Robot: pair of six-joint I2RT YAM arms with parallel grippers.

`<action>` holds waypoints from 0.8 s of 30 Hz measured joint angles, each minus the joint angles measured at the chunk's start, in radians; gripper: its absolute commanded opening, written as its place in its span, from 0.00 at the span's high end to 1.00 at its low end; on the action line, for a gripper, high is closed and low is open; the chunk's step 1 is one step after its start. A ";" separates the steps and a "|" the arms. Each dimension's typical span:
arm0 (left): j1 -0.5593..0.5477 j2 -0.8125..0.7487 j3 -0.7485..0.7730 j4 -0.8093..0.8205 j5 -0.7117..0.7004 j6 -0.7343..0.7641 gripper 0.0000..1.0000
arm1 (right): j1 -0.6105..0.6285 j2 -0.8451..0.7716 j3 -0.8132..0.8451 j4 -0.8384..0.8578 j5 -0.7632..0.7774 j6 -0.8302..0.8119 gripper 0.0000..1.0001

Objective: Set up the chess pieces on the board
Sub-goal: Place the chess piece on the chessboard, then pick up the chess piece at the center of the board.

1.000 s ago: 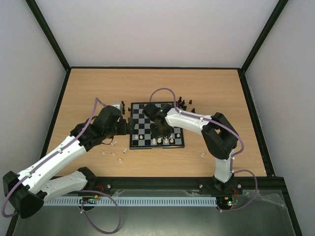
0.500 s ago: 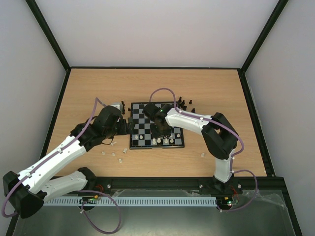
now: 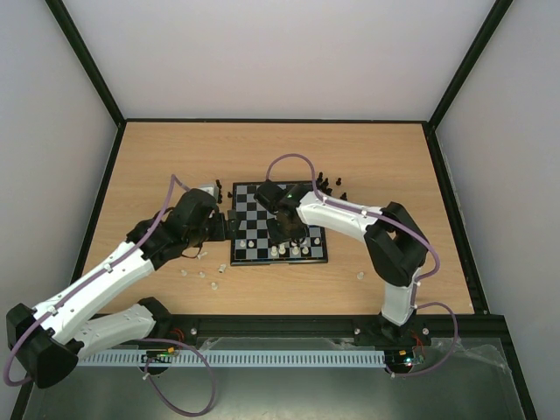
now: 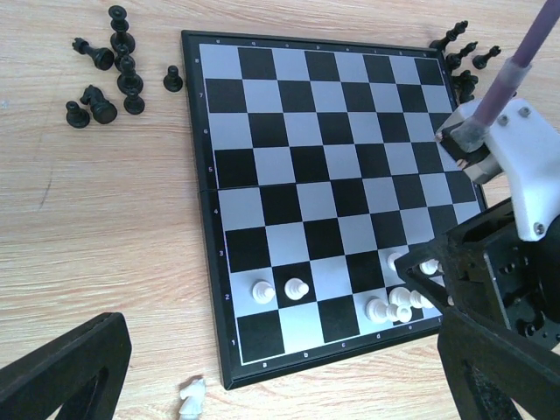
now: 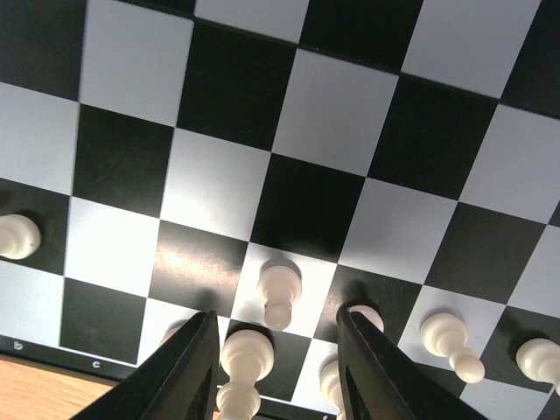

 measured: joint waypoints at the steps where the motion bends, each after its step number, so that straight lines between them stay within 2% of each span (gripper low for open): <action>1: 0.000 0.001 -0.001 0.000 0.000 0.000 0.01 | 0.000 -0.006 0.000 0.003 0.000 -0.001 0.61; 7: 0.000 0.004 -0.002 0.001 0.002 0.000 0.01 | 0.000 -0.029 -0.001 0.025 0.001 0.000 0.60; 11: 0.000 0.005 -0.003 0.002 0.002 0.000 0.01 | 0.000 -0.072 -0.013 0.033 0.000 0.002 0.51; 16: 0.000 0.029 -0.009 -0.002 -0.002 -0.008 0.01 | 0.000 -0.221 -0.034 0.047 0.019 0.008 0.37; 24: 0.004 0.148 -0.010 -0.046 -0.005 -0.040 0.01 | -0.019 -0.415 -0.132 0.058 0.024 -0.003 0.36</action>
